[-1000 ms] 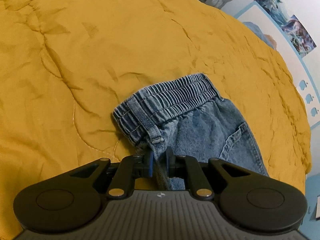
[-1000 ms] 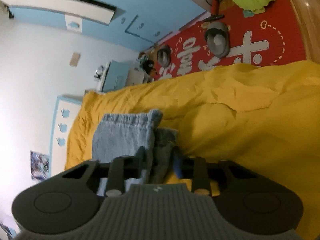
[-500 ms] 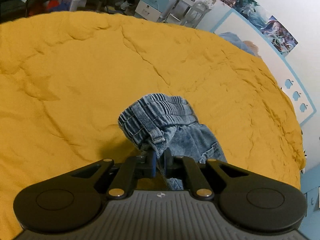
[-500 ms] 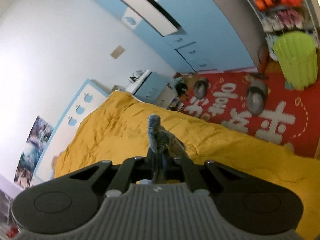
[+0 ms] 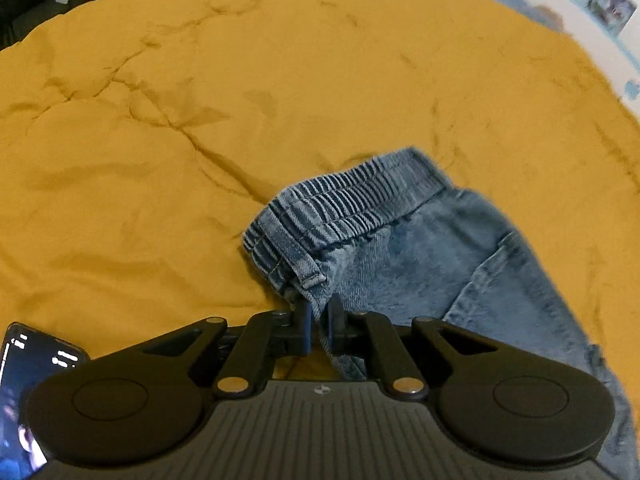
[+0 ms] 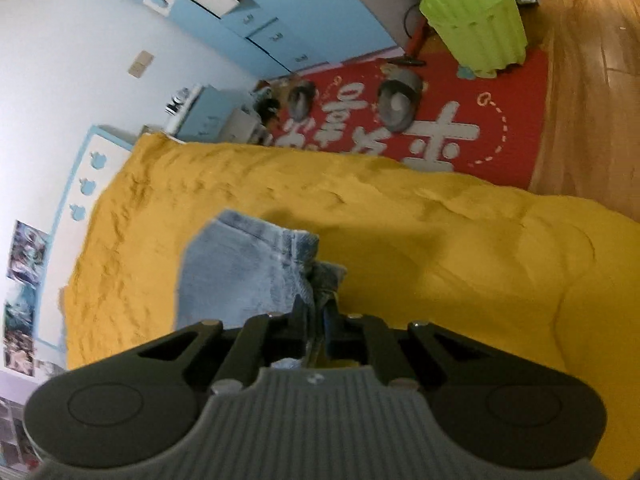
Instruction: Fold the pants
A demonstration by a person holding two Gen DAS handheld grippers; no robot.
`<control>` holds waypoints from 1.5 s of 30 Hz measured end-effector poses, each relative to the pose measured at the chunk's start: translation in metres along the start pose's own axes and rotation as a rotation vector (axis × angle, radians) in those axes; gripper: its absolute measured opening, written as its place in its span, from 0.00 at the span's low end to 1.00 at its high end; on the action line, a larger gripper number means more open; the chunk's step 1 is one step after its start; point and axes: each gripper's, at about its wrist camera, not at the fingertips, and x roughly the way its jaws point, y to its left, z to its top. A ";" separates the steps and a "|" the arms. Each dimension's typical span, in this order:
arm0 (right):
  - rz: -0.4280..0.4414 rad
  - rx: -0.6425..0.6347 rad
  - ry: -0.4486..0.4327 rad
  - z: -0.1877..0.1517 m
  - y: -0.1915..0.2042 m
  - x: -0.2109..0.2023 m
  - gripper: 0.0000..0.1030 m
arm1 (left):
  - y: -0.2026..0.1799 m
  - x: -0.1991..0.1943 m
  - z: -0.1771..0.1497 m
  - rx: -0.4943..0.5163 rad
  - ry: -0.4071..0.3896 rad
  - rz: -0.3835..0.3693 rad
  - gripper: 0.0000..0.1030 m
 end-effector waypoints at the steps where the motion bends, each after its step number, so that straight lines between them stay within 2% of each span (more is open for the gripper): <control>1: -0.007 -0.006 0.000 -0.002 -0.003 0.005 0.01 | -0.004 0.004 -0.001 0.013 0.012 0.022 0.15; 3: -0.019 -0.002 0.005 -0.006 -0.008 0.016 0.02 | -0.012 0.004 -0.002 0.054 0.023 0.065 0.18; 4: -0.021 0.004 0.011 -0.006 -0.007 0.021 0.04 | -0.014 -0.001 -0.003 0.069 0.018 0.067 0.22; 5: -0.016 0.007 0.012 -0.006 -0.009 0.021 0.05 | -0.015 -0.007 -0.007 0.073 0.012 0.070 0.34; 6: -0.008 0.009 0.010 -0.007 -0.010 0.021 0.06 | -0.016 -0.015 -0.012 0.071 0.016 0.061 0.37; 8: 0.012 0.008 0.008 -0.008 -0.009 0.019 0.14 | -0.016 -0.037 -0.024 0.078 0.029 -0.022 0.39; 11: 0.043 -0.001 0.009 -0.007 -0.010 0.016 0.22 | -0.034 -0.070 -0.048 0.136 0.052 -0.196 0.39; 15: 0.062 0.001 0.013 -0.012 -0.013 0.014 0.23 | -0.076 -0.101 -0.104 0.345 0.083 -0.338 0.41; 17: 0.073 0.005 0.016 -0.015 -0.015 0.013 0.24 | -0.095 -0.106 -0.132 0.460 0.094 -0.371 0.44; 18: 0.076 0.005 0.018 -0.016 -0.017 0.014 0.24 | -0.105 -0.105 -0.146 0.524 0.090 -0.374 0.45; 21: 0.087 0.015 0.020 -0.015 -0.018 0.014 0.24 | -0.126 -0.091 -0.180 0.665 0.054 -0.313 0.46; 24: 0.103 0.034 0.020 -0.015 -0.020 0.016 0.24 | -0.132 -0.071 -0.201 0.712 0.025 -0.288 0.45; 25: 0.106 0.045 0.019 -0.015 -0.021 0.018 0.24 | -0.133 -0.065 -0.206 0.718 0.025 -0.288 0.39; 26: 0.111 0.056 0.020 -0.015 -0.023 0.018 0.23 | -0.133 -0.062 -0.211 0.725 0.001 -0.278 0.20; 27: 0.116 0.070 0.023 -0.015 -0.024 0.020 0.23 | -0.133 -0.063 -0.212 0.731 -0.028 -0.258 0.11; 29: 0.108 0.072 0.018 -0.011 -0.021 0.020 0.04 | -0.129 -0.070 -0.210 0.727 -0.050 -0.277 0.04; 30: 0.113 0.065 0.012 -0.009 -0.019 0.017 0.03 | -0.127 -0.076 -0.208 0.739 -0.065 -0.276 0.04; 32: 0.181 0.054 -0.016 -0.003 -0.010 0.006 0.02 | -0.127 -0.091 -0.208 0.803 -0.097 -0.266 0.03; 34: 0.226 -0.016 -0.053 0.001 0.005 -0.007 0.01 | -0.125 -0.093 -0.212 0.828 -0.052 -0.234 0.03; 36: 0.160 -0.096 -0.057 -0.001 0.013 -0.006 0.01 | -0.121 -0.076 -0.214 0.827 0.013 -0.211 0.03; 40: 0.060 -0.081 -0.005 -0.007 -0.005 0.018 0.00 | -0.124 -0.066 -0.214 0.816 0.049 -0.191 0.03; 45: 0.035 -0.130 0.011 -0.007 -0.010 0.022 0.02 | -0.124 -0.065 -0.196 0.779 0.167 -0.201 0.03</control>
